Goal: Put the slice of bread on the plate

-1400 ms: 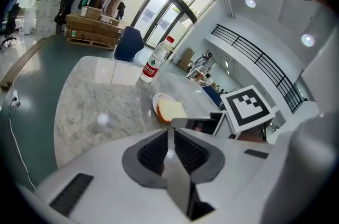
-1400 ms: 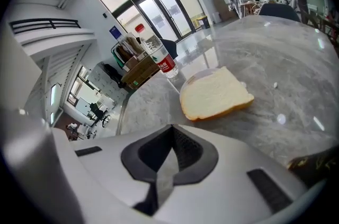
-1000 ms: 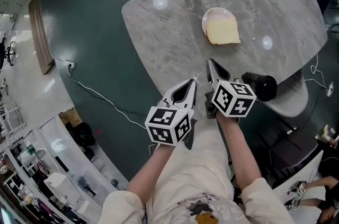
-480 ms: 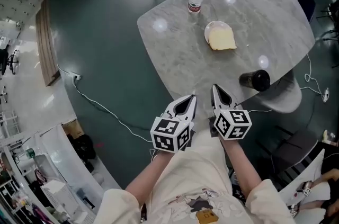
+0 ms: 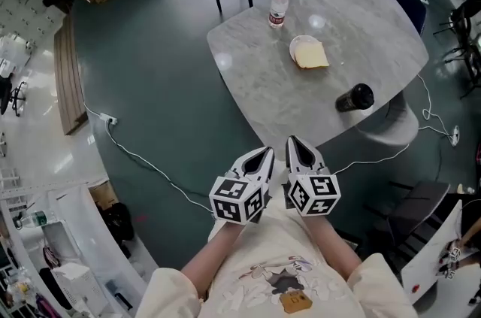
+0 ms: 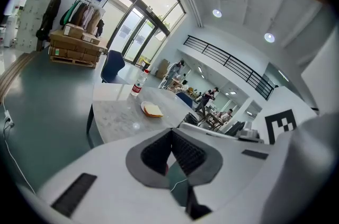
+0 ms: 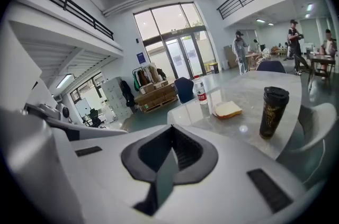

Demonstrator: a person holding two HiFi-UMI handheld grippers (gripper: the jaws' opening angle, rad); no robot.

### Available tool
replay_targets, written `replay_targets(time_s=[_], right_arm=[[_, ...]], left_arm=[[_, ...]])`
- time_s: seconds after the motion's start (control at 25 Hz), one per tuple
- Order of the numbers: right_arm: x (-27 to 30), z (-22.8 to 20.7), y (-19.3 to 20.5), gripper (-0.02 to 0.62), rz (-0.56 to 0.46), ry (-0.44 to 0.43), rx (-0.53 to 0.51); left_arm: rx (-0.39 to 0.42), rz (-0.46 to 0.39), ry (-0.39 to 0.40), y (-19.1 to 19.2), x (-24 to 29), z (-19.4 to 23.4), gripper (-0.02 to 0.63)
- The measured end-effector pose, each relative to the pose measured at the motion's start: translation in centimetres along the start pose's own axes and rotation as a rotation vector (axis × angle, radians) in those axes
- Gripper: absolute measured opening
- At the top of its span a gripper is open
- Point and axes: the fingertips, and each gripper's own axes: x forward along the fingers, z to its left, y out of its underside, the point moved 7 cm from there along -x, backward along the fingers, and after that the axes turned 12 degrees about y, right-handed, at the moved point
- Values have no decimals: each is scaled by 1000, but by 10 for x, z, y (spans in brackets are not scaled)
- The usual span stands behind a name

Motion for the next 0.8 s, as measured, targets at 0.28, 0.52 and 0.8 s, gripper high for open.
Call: replay_targets(time_s=[0.28,0.52,0.8], right_arm=[[-61,52,28,6,-51,30,29],[-111,76,45,6,-65,15,58],[-144,77,61,5,-67,-5,82]], left_arm=[[9,-19,21,35,-67,-19,9],[18,34,41,64,-103,-33,9],[52,45,44,72,-116,-48,9]])
